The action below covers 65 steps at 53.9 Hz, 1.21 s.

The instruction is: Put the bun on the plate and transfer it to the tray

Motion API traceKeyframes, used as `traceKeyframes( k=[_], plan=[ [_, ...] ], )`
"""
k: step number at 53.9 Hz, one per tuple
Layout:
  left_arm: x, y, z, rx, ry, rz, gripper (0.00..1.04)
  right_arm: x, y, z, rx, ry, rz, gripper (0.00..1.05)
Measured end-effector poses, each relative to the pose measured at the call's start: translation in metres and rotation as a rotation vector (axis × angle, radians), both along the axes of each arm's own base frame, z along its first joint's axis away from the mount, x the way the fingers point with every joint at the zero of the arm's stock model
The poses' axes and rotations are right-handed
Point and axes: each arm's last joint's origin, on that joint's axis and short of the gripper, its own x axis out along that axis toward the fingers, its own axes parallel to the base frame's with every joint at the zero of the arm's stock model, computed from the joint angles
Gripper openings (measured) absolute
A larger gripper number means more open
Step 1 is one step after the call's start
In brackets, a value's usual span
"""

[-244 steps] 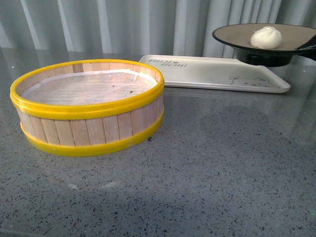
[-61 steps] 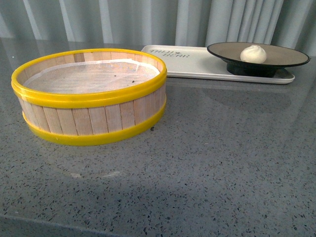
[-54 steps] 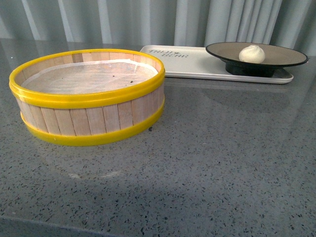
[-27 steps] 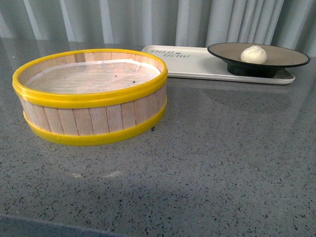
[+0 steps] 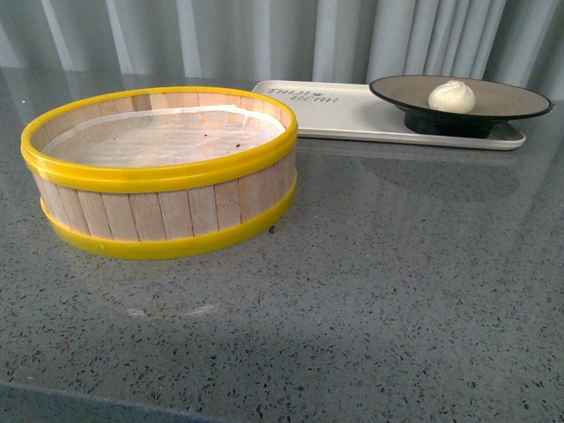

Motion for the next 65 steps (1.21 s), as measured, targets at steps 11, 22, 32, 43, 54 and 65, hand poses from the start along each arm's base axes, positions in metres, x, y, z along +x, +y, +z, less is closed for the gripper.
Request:
traceKeyframes(
  k=[11, 22, 32, 43, 54, 65],
  plan=[
    [0.0, 0.0, 0.0, 0.0, 0.0, 0.0, 0.98, -0.004, 0.0, -0.006, 0.0, -0.008, 0.0, 0.02],
    [0.0, 0.0, 0.0, 0.0, 0.0, 0.0, 0.98, -0.009, 0.0, -0.006, 0.0, -0.012, 0.0, 0.02],
    [0.0, 0.0, 0.0, 0.0, 0.0, 0.0, 0.98, -0.012, 0.0, -0.006, 0.0, -0.011, 0.0, 0.02],
    [0.0, 0.0, 0.0, 0.0, 0.0, 0.0, 0.98, -0.022, 0.0, -0.01, 0.0, 0.016, 0.001, 0.02],
    [0.0, 0.0, 0.0, 0.0, 0.001, 0.0, 0.98, -0.024, 0.0, -0.009, 0.0, -0.005, 0.001, 0.02],
    [0.0, 0.0, 0.0, 0.0, 0.0, 0.0, 0.98, -0.024, 0.0, -0.009, -0.002, -0.006, 0.001, 0.19]
  ],
)
